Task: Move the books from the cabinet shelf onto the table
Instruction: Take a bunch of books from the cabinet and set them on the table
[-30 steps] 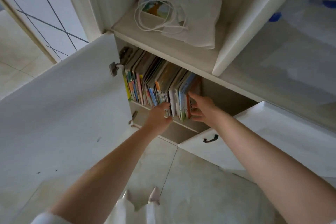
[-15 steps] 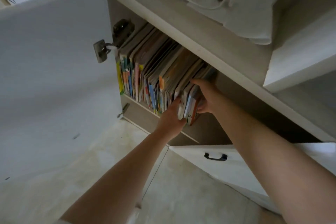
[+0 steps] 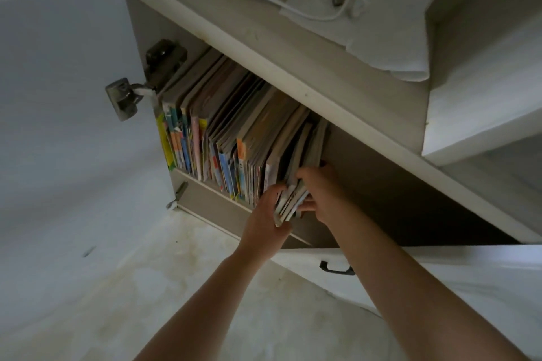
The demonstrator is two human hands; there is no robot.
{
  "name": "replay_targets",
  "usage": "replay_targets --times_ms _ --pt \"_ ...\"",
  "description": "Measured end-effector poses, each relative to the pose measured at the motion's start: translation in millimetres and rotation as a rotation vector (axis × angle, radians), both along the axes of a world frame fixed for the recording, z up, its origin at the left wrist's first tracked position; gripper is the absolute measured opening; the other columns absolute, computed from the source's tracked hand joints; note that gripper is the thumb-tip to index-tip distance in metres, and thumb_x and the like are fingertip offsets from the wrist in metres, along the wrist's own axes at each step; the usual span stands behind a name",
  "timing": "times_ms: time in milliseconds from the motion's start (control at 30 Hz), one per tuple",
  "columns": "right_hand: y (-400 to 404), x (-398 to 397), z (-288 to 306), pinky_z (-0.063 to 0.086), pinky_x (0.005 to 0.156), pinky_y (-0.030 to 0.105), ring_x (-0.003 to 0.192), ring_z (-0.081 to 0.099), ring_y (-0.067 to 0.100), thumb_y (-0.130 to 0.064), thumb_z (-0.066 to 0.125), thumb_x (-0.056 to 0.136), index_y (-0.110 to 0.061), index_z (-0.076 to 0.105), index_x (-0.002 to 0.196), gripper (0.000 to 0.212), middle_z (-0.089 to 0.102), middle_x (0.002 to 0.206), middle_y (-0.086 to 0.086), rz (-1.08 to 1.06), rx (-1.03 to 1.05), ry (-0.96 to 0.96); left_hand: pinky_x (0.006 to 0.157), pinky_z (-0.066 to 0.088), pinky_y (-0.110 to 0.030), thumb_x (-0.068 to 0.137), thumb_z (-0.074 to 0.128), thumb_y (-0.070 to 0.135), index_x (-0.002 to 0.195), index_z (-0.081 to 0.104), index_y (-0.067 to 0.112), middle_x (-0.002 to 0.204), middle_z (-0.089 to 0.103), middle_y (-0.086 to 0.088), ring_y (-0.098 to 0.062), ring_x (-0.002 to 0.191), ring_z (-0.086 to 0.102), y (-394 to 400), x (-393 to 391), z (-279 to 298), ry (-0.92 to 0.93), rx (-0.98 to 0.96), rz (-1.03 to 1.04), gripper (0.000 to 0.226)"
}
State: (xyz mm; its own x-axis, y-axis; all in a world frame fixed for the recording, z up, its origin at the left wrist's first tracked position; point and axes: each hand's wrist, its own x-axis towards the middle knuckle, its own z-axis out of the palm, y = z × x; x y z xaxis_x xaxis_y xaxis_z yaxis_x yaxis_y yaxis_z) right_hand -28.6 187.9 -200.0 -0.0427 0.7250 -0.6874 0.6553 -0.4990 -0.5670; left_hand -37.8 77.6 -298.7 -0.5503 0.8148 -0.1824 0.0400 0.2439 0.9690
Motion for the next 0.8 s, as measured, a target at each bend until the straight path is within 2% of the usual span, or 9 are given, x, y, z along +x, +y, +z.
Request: replay_targets --times_ms 67,167,333,433,533,600,700,733,800 --pt "-0.2 6.2 0.4 0.06 0.073 0.047 0.092 0.067 0.037 -0.006 0.059 0.082 -0.014 0.047 0.128 0.048 0.064 0.111 0.02 0.038 0.013 -0.021 0.086 0.034 -0.004 0.075 0.064 -0.002 0.129 0.042 0.03 0.127 0.051 0.013 0.001 0.115 0.047 1.8 9.2 -2.7 -0.023 0.027 0.022 0.066" --pt "-4.3 13.3 4.8 0.059 0.076 0.046 0.092 0.067 0.036 -0.004 0.06 0.085 -0.013 0.05 0.125 0.042 0.064 0.11 0.02 0.034 0.013 -0.026 0.091 0.042 -0.015 0.069 0.06 -0.002 0.124 0.046 0.027 0.119 0.053 0.009 -0.003 0.112 0.053 3.2 18.4 -3.8 -0.048 0.074 0.078 0.064" --pt "-16.9 29.2 15.3 0.059 0.077 0.046 0.089 0.068 0.036 -0.001 0.059 0.082 -0.007 0.055 0.114 0.032 0.065 0.103 0.02 0.062 -0.012 0.032 0.082 0.058 -0.036 0.068 0.064 -0.004 0.113 0.049 0.027 0.11 0.062 0.002 -0.014 0.1 0.065 -3.1 26.1 -0.6 -0.062 0.139 0.161 0.056" --pt "-30.0 36.6 24.1 0.058 0.081 0.046 0.084 0.068 0.032 -0.001 0.058 0.083 -0.009 0.056 0.089 0.009 0.065 0.088 0.016 0.024 -0.1 0.098 0.073 0.057 -0.027 0.071 0.068 -0.001 0.116 0.048 0.03 0.108 0.066 0.007 -0.011 0.096 0.067 -15.1 31.7 4.7 -0.027 0.145 0.213 0.058" --pt "-49.7 40.3 18.7 0.058 0.08 0.043 0.086 0.067 0.026 -0.004 0.061 0.081 -0.014 0.056 0.11 0.031 0.063 0.088 0.007 0.123 -0.085 0.125 0.073 0.049 -0.008 0.069 0.076 0.005 0.116 0.046 0.032 0.107 0.062 0.015 0.002 0.099 0.062 -30.3 36.2 6.3 -0.016 0.091 0.264 0.062" --pt "-62.4 39.8 10.4 0.057 0.085 0.039 0.092 0.066 0.02 -0.013 0.067 0.08 -0.018 0.051 0.12 0.044 0.065 0.095 0.002 0.25 -0.006 0.115 0.076 0.042 -0.001 0.065 0.085 0.009 0.12 0.042 0.03 0.109 0.058 0.018 0.012 0.103 0.055 -36.4 35.0 -0.1 0.019 0.068 0.29 0.073" --pt "-69.1 40.8 -3.4 0.055 0.086 0.03 0.1 0.063 0.013 -0.028 0.071 0.078 -0.019 0.04 0.134 0.064 0.064 0.111 -0.001 0.361 0.104 0.129 0.088 0.044 -0.009 0.065 0.087 0.034 0.13 0.038 0.032 0.12 0.055 0.016 0.006 0.112 0.052 -32.6 26.4 -10.6 0.075 0.054 0.313 0.081" --pt "-69.3 43.1 -7.2 0.055 0.086 0.027 0.1 0.063 0.012 -0.033 0.071 0.079 -0.02 0.037 0.136 0.068 0.063 0.113 -0.002 0.379 0.116 0.155 0.092 0.044 -0.014 0.068 0.082 0.042 0.133 0.041 0.029 0.125 0.052 0.015 0.001 0.116 0.05 -29.8 24.6 -14.2 0.128 0.046 0.309 0.078" --pt "-72.7 50.1 -11.2 0.054 0.082 0.019 0.103 0.062 0.008 -0.045 0.065 0.082 -0.025 0.032 0.14 0.069 0.06 0.117 -0.004 0.462 0.171 0.189 0.093 0.043 -0.011 0.076 0.067 0.054 0.137 0.046 0.026 0.128 0.047 0.016 -0.001 0.117 0.048 -25.3 24.3 -19.8 0.227 0.028 0.288 0.071"
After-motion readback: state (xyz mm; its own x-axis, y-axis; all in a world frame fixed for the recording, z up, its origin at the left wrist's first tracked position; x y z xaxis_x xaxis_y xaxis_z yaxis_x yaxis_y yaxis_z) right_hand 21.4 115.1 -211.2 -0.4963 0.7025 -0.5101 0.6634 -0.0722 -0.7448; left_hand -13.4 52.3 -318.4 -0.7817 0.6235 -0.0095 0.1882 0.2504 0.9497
